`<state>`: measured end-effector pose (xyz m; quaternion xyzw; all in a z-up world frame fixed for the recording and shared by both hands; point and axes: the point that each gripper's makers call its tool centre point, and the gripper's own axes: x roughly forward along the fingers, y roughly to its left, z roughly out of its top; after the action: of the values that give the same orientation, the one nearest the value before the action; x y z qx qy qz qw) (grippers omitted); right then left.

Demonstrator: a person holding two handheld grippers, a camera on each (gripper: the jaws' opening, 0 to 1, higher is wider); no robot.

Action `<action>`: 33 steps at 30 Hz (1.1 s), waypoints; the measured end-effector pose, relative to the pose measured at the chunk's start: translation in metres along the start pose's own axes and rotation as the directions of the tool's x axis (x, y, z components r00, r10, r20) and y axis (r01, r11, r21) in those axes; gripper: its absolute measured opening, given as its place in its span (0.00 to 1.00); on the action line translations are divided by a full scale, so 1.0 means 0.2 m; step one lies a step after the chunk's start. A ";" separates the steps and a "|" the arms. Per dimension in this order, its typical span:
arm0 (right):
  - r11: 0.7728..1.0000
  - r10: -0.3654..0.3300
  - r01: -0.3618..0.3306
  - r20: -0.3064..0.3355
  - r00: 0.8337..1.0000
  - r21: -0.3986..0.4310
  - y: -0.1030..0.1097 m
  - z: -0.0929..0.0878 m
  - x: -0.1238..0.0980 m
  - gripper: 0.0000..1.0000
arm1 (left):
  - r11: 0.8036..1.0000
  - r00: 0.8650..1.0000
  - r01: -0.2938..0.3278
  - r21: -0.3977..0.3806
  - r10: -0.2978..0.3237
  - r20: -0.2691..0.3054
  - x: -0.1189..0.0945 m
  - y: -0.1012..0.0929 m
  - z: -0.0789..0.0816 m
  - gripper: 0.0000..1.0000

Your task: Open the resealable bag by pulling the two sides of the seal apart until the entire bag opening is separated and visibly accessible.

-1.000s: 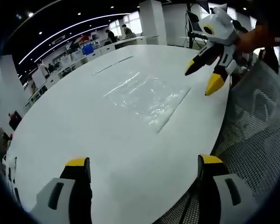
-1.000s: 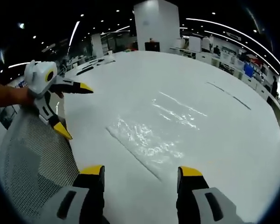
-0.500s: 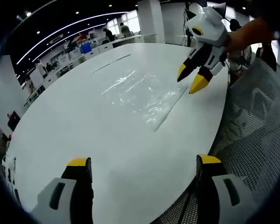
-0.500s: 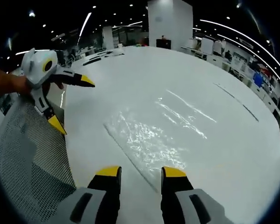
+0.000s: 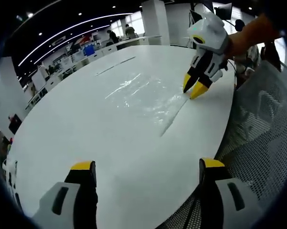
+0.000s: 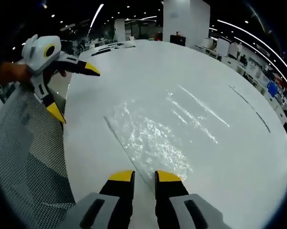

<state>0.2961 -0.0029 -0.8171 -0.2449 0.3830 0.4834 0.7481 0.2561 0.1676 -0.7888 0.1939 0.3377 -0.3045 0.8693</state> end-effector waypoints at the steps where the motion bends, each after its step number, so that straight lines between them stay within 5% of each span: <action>1: 1.000 -0.003 0.002 -0.004 1.000 -0.027 0.00 0.00 0.00 0.12 | 1.000 1.000 0.000 0.001 0.000 -0.001 0.00 0.00 0.00 0.88; 22: 0.977 0.080 -0.091 -0.065 0.995 -0.192 0.03 0.01 0.02 0.00 | 0.999 0.999 0.037 -0.036 -0.038 -0.028 0.00 -0.02 -0.01 0.88; 33: 0.950 0.103 -0.136 -0.129 0.986 -0.280 0.08 -0.03 -0.01 0.00 | 0.993 0.997 0.067 0.101 -0.064 -0.031 0.02 -0.05 0.07 0.85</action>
<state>0.2785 -0.0014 -0.8184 -0.3544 0.3645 0.5636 0.6511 0.2581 0.1515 -0.7828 0.2313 0.3400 -0.3469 0.8429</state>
